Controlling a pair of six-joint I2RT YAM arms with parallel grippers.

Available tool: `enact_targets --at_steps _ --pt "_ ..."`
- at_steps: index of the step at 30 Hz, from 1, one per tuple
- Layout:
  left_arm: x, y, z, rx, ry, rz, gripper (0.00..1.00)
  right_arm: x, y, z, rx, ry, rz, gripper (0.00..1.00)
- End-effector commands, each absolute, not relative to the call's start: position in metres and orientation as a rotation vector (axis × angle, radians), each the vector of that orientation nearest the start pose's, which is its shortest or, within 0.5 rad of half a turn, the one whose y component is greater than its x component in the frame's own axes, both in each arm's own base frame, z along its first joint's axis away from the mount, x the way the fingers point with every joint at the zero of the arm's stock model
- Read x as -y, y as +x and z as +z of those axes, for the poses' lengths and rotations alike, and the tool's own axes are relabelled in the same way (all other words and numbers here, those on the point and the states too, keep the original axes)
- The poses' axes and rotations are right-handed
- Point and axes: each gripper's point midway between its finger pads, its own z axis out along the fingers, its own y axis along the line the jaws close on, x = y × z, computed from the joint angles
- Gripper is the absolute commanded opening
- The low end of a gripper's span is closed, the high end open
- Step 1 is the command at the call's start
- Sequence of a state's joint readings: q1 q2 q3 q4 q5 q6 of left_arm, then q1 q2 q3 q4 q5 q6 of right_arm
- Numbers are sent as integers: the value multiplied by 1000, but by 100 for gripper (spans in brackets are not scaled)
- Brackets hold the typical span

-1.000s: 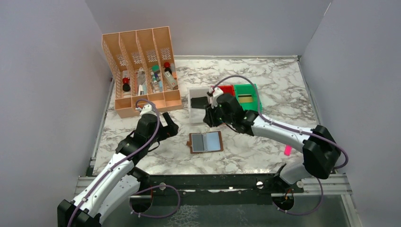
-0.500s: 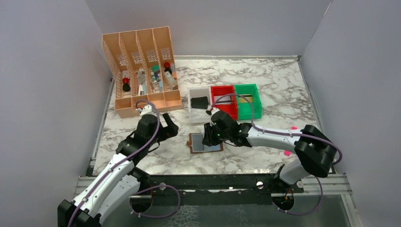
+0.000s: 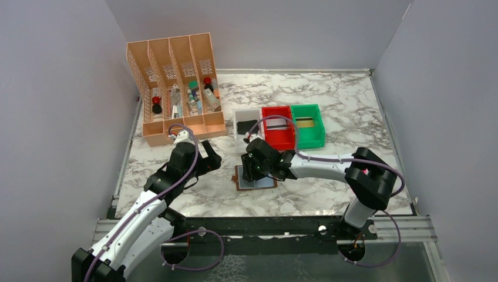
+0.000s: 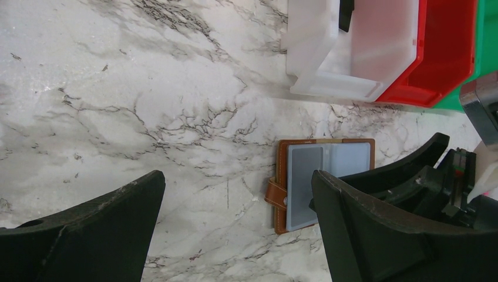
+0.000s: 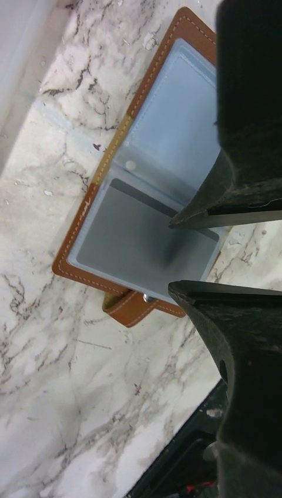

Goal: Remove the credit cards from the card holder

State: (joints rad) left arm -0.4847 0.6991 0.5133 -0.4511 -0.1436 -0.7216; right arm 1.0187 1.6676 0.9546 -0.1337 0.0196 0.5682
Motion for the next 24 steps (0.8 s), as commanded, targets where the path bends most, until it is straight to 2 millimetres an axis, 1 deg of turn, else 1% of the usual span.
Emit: enact_targets --at_steps 1,6,8,11,15,16,19,23,24 --pt "121 226 124 -2202 -353 -515 99 -351 205 36 -2516 -545 531 44" --pt "123 226 123 -2212 -347 -523 99 -355 199 21 -2551 -601 517 46" --pt "124 225 123 -2218 -342 -530 99 -351 197 12 -2574 -595 449 46" --pt "125 226 125 -2215 -332 -534 99 -341 199 2 -2588 -543 348 45" --pt "126 225 125 -2218 -327 -538 99 -327 205 -6 -2589 -506 230 35" --pt "126 225 125 -2218 -329 -539 99 -326 205 -6 -2587 -505 222 31" --pt "127 225 123 -2229 -327 -541 99 -329 205 -2 -2579 -508 243 21" --pt "129 224 120 -2243 -325 -547 99 -337 205 6 -2564 -522 289 12" --pt "129 223 120 -2247 -324 -550 99 -338 206 8 -2563 -524 290 12"
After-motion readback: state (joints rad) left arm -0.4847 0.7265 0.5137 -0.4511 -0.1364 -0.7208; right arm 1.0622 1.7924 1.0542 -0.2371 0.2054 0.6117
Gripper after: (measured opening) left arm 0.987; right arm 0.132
